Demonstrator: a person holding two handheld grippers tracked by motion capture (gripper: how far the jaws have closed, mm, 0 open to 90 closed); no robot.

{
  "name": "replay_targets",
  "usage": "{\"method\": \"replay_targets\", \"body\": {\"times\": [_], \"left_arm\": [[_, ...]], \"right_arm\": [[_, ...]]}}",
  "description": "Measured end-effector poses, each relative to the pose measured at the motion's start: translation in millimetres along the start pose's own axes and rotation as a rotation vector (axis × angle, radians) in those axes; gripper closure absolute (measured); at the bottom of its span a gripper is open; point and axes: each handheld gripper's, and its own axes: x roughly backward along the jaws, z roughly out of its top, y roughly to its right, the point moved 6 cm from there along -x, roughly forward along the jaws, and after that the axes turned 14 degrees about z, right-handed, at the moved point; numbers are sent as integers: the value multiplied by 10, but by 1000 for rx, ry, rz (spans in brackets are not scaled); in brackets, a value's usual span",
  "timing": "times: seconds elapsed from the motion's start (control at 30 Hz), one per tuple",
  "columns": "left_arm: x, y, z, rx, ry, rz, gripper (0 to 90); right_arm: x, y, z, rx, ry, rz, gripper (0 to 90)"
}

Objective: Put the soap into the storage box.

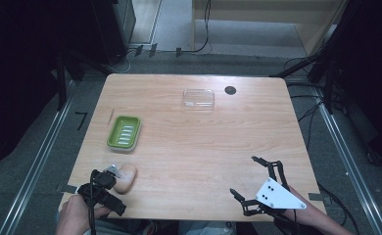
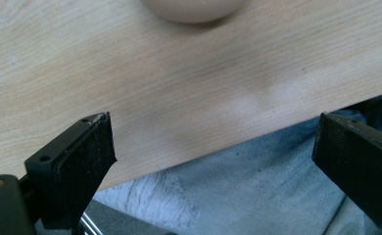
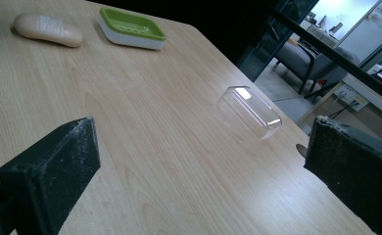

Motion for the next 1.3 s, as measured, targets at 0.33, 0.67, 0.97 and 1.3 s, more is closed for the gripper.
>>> {"method": "replay_targets", "body": {"times": [0.33,0.67,0.97,1.3], "left_arm": [[-10,24,-2,2,4,-7,26],[12,18,13,6,8,7,25],[94,14,43,13,52,-32,21],[141,12,110,7,65,-25,15]], "right_arm": [[-19,-7,13,8,-4,5,0],[-11,-7,5,-4,-5,2,0],[-15,-13,7,0,-7,6,0],[-21,-15,10,8,-11,4,0]]}}
